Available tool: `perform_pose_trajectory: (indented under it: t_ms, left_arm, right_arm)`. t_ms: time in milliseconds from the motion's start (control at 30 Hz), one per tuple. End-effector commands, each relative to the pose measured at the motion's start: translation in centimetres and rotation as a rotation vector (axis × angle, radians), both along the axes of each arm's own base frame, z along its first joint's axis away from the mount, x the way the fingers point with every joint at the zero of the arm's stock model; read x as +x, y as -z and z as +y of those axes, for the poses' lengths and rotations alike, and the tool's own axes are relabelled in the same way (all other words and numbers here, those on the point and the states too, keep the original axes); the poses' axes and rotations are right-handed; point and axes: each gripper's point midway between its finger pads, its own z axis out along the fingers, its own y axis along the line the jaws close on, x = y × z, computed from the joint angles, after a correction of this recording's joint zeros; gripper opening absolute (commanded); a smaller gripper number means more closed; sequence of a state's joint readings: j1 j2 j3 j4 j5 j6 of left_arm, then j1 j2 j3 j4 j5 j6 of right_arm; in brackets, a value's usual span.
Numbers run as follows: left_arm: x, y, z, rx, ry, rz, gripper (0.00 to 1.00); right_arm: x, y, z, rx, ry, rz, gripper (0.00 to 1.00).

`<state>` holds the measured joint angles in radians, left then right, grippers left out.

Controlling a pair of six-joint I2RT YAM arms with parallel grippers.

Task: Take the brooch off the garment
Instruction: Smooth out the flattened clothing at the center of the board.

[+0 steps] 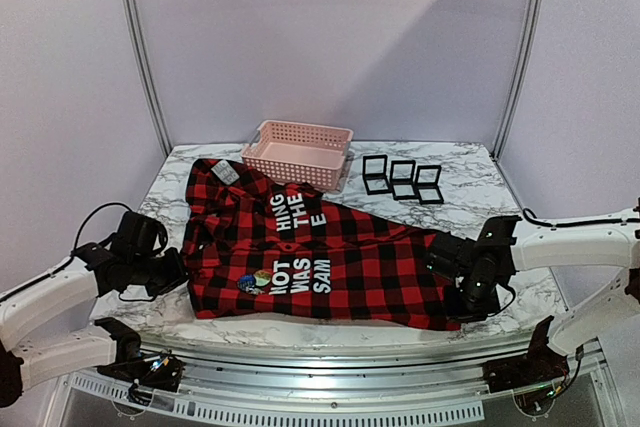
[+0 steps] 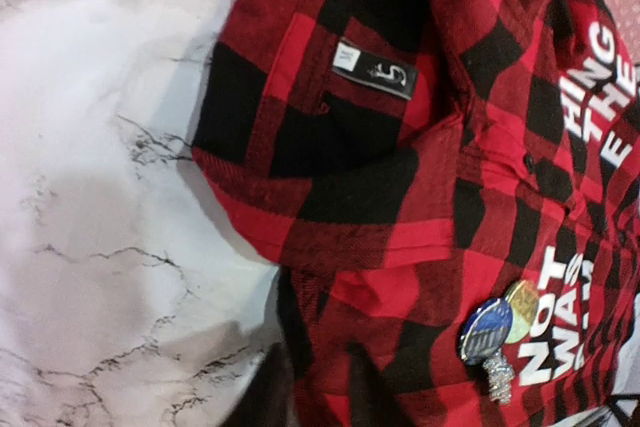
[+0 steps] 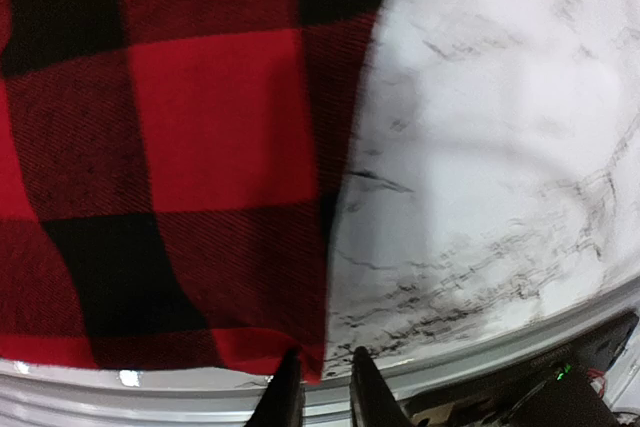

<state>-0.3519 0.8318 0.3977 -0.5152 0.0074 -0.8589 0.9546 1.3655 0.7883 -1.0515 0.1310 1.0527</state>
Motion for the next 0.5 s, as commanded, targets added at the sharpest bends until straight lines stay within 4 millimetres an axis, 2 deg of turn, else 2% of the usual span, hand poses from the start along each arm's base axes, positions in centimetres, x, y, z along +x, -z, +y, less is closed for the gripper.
perform_pose_trajectory:
  t_ms: [0, 67, 133, 267, 400, 467]
  left_arm:
    - [-0.5, -0.7, 0.3, -0.014, -0.022, 0.017, 0.54]
    - [-0.2, -1.8, 0.4, -0.008, -0.026, -0.006, 0.71]
    - [0.5, -3.1, 0.6, 0.005, -0.032, -0.041, 0.79]
    - [1.9, -5.2, 0.4, 0.027, -0.016, -0.078, 0.83]
    - [2.7, -6.3, -0.7, 0.040, 0.026, -0.093, 0.84]
    - [2.8, -6.8, -1.9, 0.020, 0.061, -0.112, 0.84]
  right_arm:
    - [0.1, -1.6, -0.2, 0.008, -0.003, -0.017, 0.38]
    - [0.9, -3.1, 0.3, 0.030, -0.010, -0.064, 0.54]
    - [2.1, -4.8, 0.8, 0.048, -0.014, -0.124, 0.64]
    - [4.7, -8.1, 2.4, 0.100, -0.035, -0.241, 0.71]
    - [6.9, -9.4, 5.3, 0.201, -0.075, -0.309, 0.73]
    - [8.0, -9.7, 6.8, 0.260, -0.095, -0.337, 0.73]
